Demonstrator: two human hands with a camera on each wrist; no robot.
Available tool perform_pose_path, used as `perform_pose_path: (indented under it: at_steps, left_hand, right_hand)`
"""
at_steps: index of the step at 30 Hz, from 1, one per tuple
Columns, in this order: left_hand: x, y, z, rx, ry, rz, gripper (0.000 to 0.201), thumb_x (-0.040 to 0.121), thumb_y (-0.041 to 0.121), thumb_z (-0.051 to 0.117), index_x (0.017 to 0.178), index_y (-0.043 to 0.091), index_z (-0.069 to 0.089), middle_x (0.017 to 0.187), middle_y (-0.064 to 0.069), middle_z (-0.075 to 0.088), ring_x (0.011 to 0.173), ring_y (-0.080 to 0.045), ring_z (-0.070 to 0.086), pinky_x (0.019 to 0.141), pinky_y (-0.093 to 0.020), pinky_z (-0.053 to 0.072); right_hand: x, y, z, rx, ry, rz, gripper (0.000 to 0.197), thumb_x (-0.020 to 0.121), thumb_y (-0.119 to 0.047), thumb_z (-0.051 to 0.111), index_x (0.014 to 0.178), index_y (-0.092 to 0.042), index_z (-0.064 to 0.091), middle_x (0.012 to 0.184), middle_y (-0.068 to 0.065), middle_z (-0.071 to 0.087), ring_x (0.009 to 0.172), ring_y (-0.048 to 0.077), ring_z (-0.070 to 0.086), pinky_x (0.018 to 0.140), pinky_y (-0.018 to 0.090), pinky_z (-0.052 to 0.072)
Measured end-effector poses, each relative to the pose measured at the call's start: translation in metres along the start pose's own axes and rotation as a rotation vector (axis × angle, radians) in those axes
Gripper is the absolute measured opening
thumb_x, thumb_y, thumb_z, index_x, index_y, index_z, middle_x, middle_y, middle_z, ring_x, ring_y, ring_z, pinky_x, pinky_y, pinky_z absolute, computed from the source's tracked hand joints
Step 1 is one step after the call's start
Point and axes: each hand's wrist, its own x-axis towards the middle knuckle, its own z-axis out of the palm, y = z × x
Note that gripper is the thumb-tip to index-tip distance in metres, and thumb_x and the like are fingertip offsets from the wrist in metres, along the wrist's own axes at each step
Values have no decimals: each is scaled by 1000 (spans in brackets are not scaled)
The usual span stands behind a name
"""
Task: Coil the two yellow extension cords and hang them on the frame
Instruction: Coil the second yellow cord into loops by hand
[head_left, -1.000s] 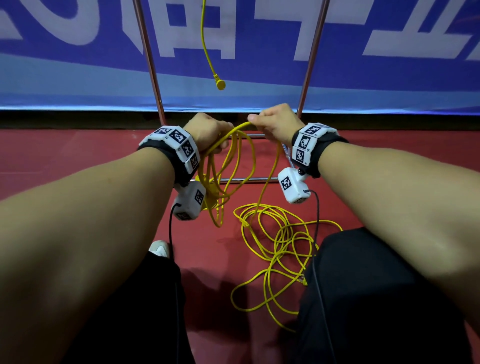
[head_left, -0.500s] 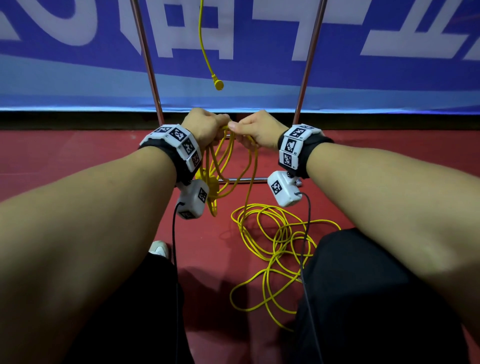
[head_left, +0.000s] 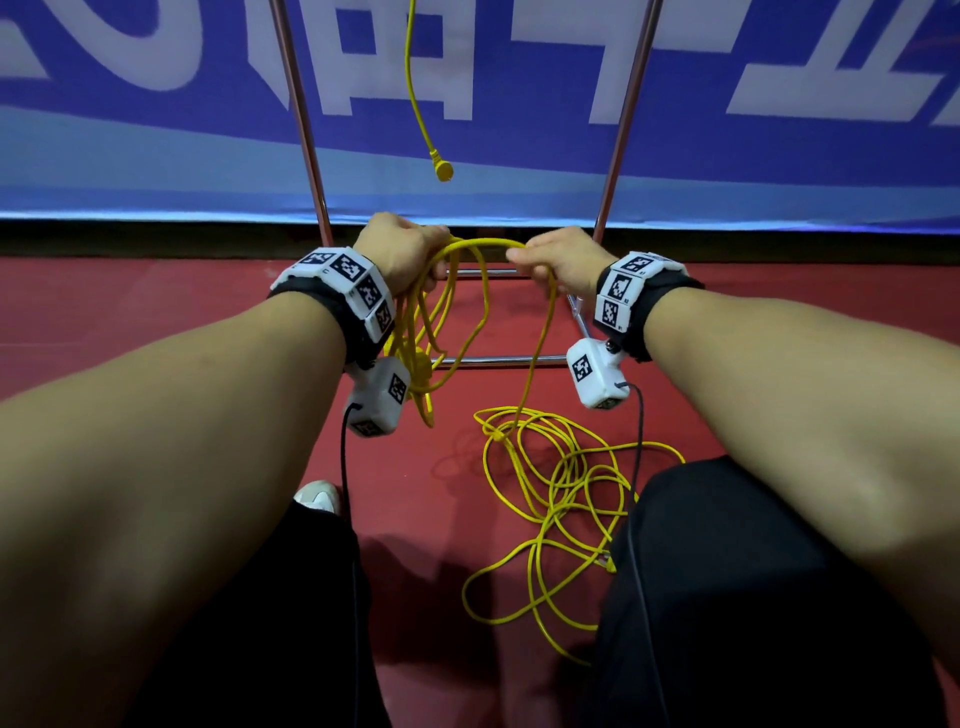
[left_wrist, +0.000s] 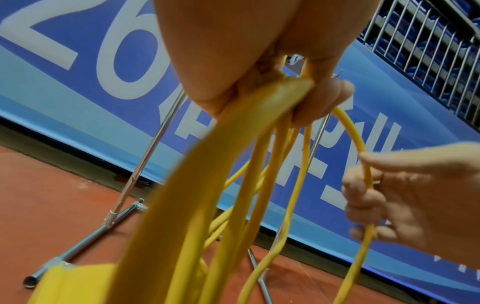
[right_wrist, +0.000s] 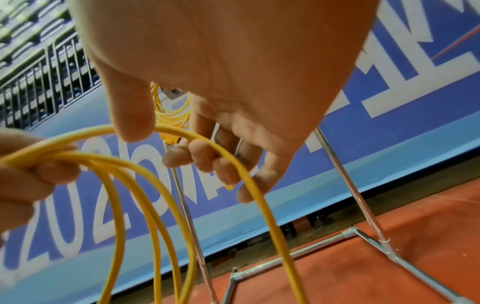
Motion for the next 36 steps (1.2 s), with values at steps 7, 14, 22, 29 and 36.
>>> perform_pose_path:
  at_steps: [7, 14, 22, 29, 36]
  left_hand:
    - [-5, -1, 3, -4, -97, -25, 34, 103, 26, 53, 85, 2, 68, 67, -9, 70, 49, -17, 63, 41, -18, 43]
    - [-6, 3, 10, 26, -90, -25, 34, 103, 28, 52, 83, 6, 69, 64, -5, 68, 44, -13, 61, 37, -13, 38]
    - [0, 2, 10, 187, -16, 28, 41, 98, 36, 54, 69, 10, 64, 58, -3, 58, 46, -13, 50, 45, -16, 41]
    - [7, -2, 7, 170, 47, 45, 47, 99, 39, 54, 64, 9, 64, 63, -9, 61, 56, -21, 55, 63, -29, 47]
    - [6, -4, 2, 99, 51, 9, 42, 95, 35, 56, 63, 9, 66, 62, -11, 61, 54, -22, 54, 55, -28, 45]
  right_hand:
    - [2, -6, 0, -58, 145, -118, 38, 95, -36, 61, 64, -15, 68, 45, -6, 43, 48, 12, 36, 53, 26, 30]
    - [-7, -24, 24, -252, -26, -223, 34, 91, -39, 69, 70, -12, 71, 50, -8, 45, 51, 8, 39, 55, 23, 31]
    - [-8, -26, 32, -174, -125, -185, 36, 92, -36, 67, 73, -6, 70, 50, -2, 43, 51, 15, 36, 53, 26, 31]
    - [2, 1, 26, -314, -262, -64, 25, 93, -29, 69, 81, -7, 68, 81, 9, 73, 69, 13, 63, 67, 27, 47]
    - [3, 4, 10, -149, -119, 18, 48, 97, -57, 51, 71, -17, 62, 57, -3, 39, 53, 13, 34, 54, 25, 32]
